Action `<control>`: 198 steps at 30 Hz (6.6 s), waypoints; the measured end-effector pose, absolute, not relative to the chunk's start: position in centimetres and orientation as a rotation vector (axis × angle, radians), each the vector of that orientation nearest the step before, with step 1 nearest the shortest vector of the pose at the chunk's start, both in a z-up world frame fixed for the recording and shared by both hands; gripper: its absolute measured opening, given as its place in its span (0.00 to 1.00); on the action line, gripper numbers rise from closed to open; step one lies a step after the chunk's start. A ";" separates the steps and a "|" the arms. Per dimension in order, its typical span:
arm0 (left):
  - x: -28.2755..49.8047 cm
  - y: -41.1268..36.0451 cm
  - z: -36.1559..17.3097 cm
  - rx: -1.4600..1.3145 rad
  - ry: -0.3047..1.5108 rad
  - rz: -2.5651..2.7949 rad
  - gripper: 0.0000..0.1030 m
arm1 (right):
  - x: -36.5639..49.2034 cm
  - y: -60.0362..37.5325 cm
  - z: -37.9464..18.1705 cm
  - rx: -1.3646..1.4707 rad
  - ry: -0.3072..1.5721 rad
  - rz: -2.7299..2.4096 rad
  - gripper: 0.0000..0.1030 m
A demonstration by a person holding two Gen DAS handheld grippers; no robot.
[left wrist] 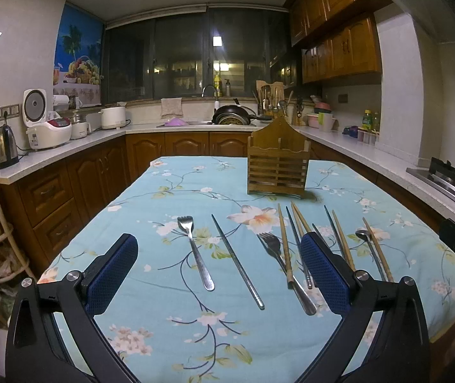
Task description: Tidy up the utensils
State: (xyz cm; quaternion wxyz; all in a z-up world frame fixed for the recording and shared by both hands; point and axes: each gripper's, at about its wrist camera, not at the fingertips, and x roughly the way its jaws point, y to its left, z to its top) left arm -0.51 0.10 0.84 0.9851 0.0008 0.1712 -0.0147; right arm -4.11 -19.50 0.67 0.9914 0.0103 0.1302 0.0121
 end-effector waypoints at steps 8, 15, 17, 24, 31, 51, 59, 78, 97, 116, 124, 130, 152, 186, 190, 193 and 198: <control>-0.2 0.0 0.8 -0.005 0.362 -0.037 1.00 | -3.9 -19.0 1.0 0.025 0.264 0.035 1.00; 1.4 0.9 0.3 -0.044 0.439 -0.041 1.00 | -3.2 -19.1 0.9 0.036 0.289 0.044 1.00; 1.9 1.1 0.0 -0.057 0.467 -0.046 1.00 | -3.0 -19.3 0.9 0.043 0.299 0.045 1.00; 4.0 1.0 -0.5 -0.066 0.551 -0.084 1.00 | -1.8 -20.3 0.6 0.072 0.334 0.048 1.00; 6.4 0.1 -0.9 -0.061 0.632 -0.130 1.00 | -0.1 -21.3 0.3 0.103 0.382 0.056 1.00; 15.6 1.0 -2.6 -0.121 0.847 -0.157 0.73 | 7.2 -22.5 -1.7 0.182 0.587 0.079 0.66; 20.3 1.1 -3.5 -0.099 0.936 -0.144 0.63 | 13.0 -21.7 -1.9 0.203 0.680 0.118 0.46; 26.6 0.1 -6.4 0.026 1.028 -0.118 0.38 | 26.7 -22.5 -6.5 0.159 0.921 0.029 0.18; 24.4 0.6 -3.1 -0.073 0.947 -0.278 0.04 | 24.6 -22.4 -3.6 0.242 0.850 0.132 0.04; 19.7 2.1 6.5 -0.146 0.729 -0.355 0.04 | 19.2 -21.4 5.1 0.252 0.642 0.185 0.04; 18.6 2.4 8.4 -0.152 0.679 -0.362 0.04 | 18.1 -21.0 7.4 0.243 0.584 0.213 0.04; 18.5 2.5 9.1 -0.152 0.655 -0.361 0.04 | 17.8 -21.0 8.3 0.241 0.556 0.223 0.04; 25.6 0.5 17.1 -0.150 0.455 -0.370 0.04 | 23.5 -22.7 15.6 0.275 0.353 0.195 0.04; 38.3 -2.9 8.4 -0.182 0.467 -0.264 0.05 | 34.0 -24.7 7.8 0.310 0.345 0.107 0.04; 38.8 -2.8 8.2 -0.185 0.484 -0.250 0.06 | 34.1 -24.9 8.0 0.308 0.362 0.111 0.05; 38.7 -2.8 8.4 -0.177 0.489 -0.250 0.06 | 34.3 -24.9 8.1 0.306 0.376 0.112 0.07; 38.2 -2.9 9.0 -0.163 0.503 -0.251 0.19 | 34.4 -24.7 8.0 0.322 0.409 0.131 0.27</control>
